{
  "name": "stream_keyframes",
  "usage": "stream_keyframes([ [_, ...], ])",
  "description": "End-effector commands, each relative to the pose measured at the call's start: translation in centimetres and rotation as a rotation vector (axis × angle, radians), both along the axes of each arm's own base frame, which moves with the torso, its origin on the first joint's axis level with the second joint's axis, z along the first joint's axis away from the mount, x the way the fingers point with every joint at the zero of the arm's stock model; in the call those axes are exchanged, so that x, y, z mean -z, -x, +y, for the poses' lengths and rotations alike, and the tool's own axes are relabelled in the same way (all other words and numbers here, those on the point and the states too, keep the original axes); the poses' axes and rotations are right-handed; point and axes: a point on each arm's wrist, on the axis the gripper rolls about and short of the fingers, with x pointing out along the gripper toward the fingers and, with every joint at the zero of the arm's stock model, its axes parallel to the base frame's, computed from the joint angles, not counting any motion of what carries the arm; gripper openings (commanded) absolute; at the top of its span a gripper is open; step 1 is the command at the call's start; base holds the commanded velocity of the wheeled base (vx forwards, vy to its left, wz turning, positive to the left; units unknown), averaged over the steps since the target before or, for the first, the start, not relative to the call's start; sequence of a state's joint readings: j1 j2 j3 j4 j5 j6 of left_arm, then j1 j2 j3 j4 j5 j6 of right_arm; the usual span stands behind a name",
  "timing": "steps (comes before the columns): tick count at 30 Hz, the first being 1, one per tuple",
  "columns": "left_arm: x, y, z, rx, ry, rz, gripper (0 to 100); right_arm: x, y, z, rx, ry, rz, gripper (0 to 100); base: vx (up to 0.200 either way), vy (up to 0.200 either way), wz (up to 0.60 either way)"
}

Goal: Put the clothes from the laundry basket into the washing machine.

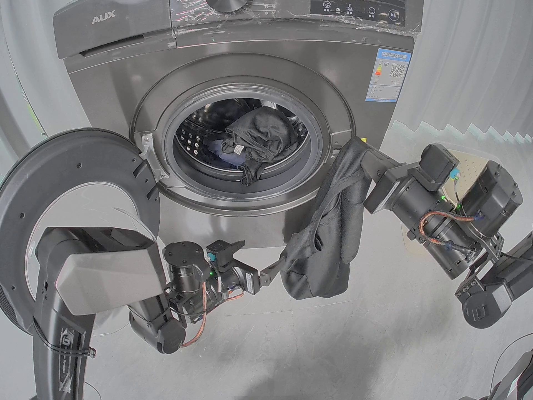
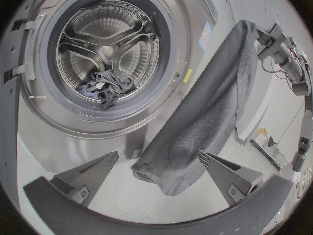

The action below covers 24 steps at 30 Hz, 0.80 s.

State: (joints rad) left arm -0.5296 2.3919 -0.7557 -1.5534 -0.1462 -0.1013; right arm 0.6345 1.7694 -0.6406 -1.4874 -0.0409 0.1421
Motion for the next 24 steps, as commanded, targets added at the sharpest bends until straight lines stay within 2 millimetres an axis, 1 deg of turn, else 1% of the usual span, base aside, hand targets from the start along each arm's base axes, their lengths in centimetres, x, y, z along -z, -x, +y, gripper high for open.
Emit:
stream_keyframes([
  [1,0.6,0.8,-0.8,0.028,-0.011,0.018,100,0.6,-0.8,0.2,0.021,0.004,0.016,0,0.0,0.0,0.0],
  [4,0.3,1.8,-1.2,0.053,-0.017,0.027,100,0.8,-1.3,0.4,0.036,-0.011,0.029,0,0.0,0.0,0.0],
  [6,-0.2,2.4,-1.3,0.067,-0.017,0.024,100,0.8,-1.4,0.4,0.04,-0.016,0.031,0,0.0,0.0,0.0],
  [11,-1.1,3.3,-0.9,0.079,-0.04,0.005,100,0.5,-1.8,0.2,0.054,-0.026,0.022,0,0.0,0.0,0.0],
  [13,-1.0,3.5,-0.8,0.083,-0.055,0.007,100,0.3,-2.0,0.0,0.06,-0.032,0.015,0,0.0,0.0,0.0],
  [18,-0.3,4.7,-1.4,0.151,-0.086,0.024,100,0.1,-2.2,-0.2,0.068,-0.039,0.01,0,0.0,0.0,0.0],
  [22,0.1,4.6,-2.2,0.169,-0.085,0.022,100,0.1,-2.1,0.0,0.063,-0.038,0.012,0,0.0,0.0,0.0],
  [23,0.5,4.0,-2.8,0.171,-0.08,0.009,100,0.1,-2.0,0.0,0.06,-0.038,0.012,0,0.0,0.0,0.0],
  [24,0.7,3.7,-3.1,0.167,-0.077,0.001,100,0.2,-2.0,0.1,0.058,-0.038,0.015,0,0.0,0.0,0.0],
])
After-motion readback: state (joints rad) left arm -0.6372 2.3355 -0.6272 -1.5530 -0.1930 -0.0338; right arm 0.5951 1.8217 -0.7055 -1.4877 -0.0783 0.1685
